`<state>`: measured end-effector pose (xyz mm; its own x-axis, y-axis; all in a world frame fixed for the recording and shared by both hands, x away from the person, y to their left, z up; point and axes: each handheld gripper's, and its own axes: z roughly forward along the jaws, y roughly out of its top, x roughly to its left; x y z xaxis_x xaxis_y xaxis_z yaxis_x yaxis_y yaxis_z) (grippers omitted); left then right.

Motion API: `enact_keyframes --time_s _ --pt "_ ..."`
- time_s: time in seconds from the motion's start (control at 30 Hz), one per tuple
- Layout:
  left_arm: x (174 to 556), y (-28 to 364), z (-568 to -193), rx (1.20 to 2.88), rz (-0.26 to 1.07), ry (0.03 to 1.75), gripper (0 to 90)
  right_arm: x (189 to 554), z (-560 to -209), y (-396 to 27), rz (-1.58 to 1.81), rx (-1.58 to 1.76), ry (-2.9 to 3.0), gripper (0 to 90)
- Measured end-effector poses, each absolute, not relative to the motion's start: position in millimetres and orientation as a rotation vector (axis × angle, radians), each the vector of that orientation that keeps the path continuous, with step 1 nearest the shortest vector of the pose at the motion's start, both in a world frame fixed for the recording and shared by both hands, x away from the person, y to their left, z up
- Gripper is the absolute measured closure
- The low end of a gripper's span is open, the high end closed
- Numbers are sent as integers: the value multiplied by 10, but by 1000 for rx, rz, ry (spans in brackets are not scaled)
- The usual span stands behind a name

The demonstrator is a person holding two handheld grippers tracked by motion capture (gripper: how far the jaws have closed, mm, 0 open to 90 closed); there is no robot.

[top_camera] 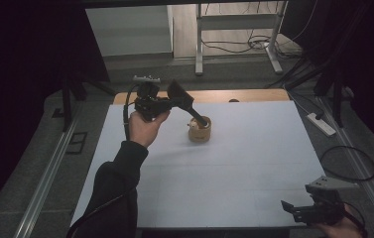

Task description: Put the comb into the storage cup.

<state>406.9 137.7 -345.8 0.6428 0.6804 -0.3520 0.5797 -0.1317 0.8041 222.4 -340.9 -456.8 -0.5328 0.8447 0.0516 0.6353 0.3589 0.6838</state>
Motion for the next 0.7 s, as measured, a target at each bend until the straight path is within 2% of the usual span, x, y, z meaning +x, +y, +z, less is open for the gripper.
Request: enact_keyframes --time_s 0.7 --pt "4299 1224 -3499 1863 165 1045 825 2228 -4577 -3395 943 1301 2331 0"
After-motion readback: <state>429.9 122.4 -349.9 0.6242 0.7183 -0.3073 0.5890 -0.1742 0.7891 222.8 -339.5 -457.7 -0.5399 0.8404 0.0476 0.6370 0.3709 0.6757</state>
